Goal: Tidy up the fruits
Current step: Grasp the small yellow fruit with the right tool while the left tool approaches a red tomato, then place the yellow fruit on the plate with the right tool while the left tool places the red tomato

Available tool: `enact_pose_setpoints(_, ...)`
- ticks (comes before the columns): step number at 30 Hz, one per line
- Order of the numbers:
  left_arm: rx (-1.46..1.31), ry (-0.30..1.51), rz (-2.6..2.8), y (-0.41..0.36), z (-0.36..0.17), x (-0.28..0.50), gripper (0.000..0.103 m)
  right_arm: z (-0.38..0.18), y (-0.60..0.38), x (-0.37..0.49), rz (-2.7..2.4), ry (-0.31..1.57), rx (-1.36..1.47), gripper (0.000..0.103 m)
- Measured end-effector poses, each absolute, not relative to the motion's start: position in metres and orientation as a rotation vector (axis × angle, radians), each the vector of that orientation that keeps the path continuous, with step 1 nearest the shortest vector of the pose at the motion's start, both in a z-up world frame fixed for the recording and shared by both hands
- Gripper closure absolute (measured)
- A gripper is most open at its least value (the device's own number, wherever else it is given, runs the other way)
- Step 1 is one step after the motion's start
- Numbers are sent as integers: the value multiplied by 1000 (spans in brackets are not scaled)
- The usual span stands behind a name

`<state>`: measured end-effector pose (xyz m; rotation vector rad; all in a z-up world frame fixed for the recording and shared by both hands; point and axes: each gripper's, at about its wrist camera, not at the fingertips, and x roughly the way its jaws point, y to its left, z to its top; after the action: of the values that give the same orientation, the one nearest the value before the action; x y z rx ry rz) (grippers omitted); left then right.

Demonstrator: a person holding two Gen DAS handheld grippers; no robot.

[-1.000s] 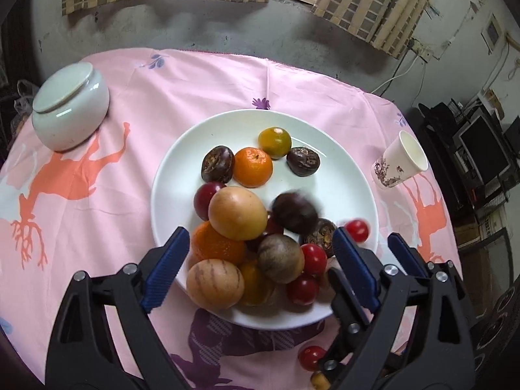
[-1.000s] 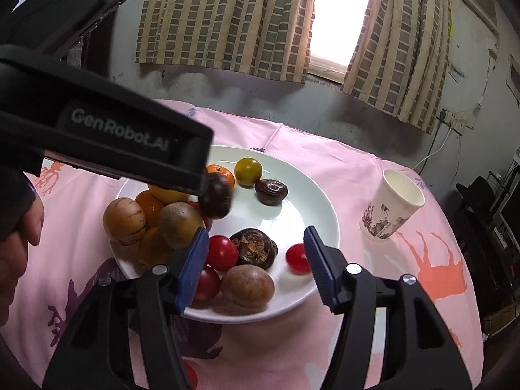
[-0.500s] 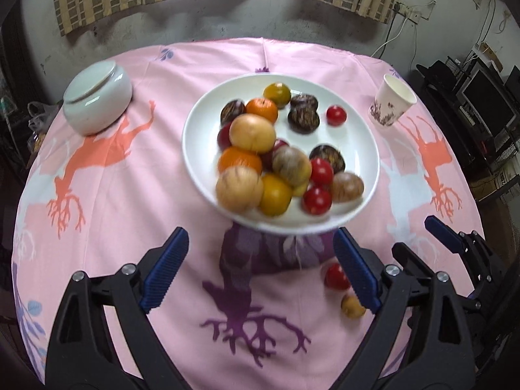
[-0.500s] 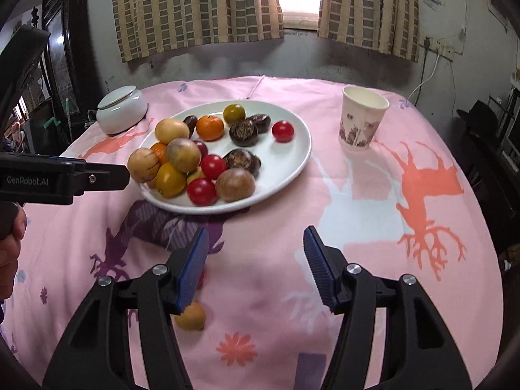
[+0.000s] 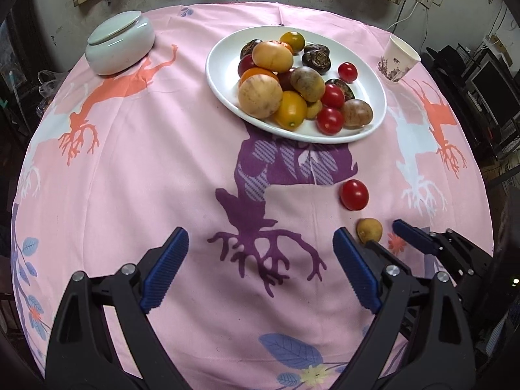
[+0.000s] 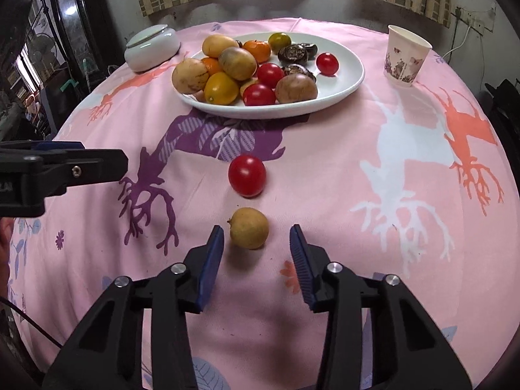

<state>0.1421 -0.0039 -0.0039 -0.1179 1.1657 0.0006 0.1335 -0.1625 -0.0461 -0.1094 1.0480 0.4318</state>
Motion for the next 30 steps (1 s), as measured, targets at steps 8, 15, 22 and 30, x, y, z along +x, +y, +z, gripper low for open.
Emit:
enact_pose_setpoints(8,-142,1183,-15,-13,-8,148,11,-52,-164,140,478,1084,-59,78)
enact_pose_setpoints(15,-159,1246,-112,-43,-28,170,29,-33,-199,129,451,1065,26,78)
enact_pose_setpoints(22,-149,1277,-177,-79,-45,194,34,-38,-218,116,434,1098,52,78)
enact_pose_setpoints(30,-124,1300,-186,-91,-55,208,74,-37,-219,125,429,1090,53,78)
